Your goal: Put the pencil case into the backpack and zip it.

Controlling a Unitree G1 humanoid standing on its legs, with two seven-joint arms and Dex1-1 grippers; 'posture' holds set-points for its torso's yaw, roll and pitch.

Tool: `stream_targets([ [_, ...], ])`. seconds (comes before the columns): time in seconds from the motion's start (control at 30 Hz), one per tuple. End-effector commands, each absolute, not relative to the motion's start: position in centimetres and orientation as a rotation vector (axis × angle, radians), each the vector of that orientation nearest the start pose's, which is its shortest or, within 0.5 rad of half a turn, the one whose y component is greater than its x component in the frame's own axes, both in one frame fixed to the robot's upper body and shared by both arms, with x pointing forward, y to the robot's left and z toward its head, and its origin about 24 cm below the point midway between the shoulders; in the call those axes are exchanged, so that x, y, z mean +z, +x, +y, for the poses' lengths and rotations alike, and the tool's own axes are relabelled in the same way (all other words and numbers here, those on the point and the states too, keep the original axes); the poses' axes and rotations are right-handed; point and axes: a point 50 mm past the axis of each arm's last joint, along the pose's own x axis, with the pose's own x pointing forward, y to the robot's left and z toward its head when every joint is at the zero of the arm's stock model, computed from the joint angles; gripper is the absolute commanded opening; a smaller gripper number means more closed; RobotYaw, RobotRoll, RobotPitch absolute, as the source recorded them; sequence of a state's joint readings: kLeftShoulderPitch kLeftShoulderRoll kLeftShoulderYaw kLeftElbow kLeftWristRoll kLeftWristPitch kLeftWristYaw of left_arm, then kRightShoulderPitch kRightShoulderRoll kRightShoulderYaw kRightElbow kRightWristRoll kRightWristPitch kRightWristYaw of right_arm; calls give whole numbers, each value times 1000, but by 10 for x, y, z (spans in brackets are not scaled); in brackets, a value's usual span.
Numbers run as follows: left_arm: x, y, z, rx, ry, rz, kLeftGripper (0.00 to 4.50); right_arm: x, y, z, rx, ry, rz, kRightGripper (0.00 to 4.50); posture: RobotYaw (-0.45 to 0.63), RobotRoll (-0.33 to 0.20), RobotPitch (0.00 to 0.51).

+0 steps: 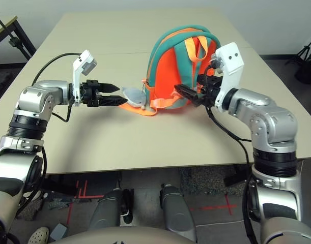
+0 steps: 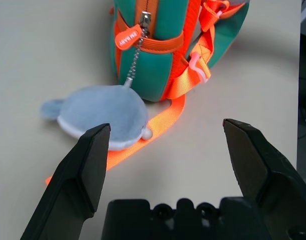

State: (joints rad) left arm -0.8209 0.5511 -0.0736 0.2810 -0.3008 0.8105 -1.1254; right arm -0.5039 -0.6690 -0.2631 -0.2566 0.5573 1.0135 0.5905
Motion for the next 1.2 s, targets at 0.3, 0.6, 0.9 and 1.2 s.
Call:
stream_targets([
  [0.3,184,340,188,-927,2,308,4500,198,284,-281,280,-3,153,4463,-226,0,121],
  [0.6,173,344,222,-592,-78,126,4500,166,294,-308,75,71,41,4463,-189,0,141],
  [0.9,146,337,265,-185,-97,26,4500,144,302,-324,-26,129,-46,4463,-143,0,164],
  [1.2,124,326,298,63,-53,9,4500,133,307,-333,-75,70,-83,4463,-116,0,180],
])
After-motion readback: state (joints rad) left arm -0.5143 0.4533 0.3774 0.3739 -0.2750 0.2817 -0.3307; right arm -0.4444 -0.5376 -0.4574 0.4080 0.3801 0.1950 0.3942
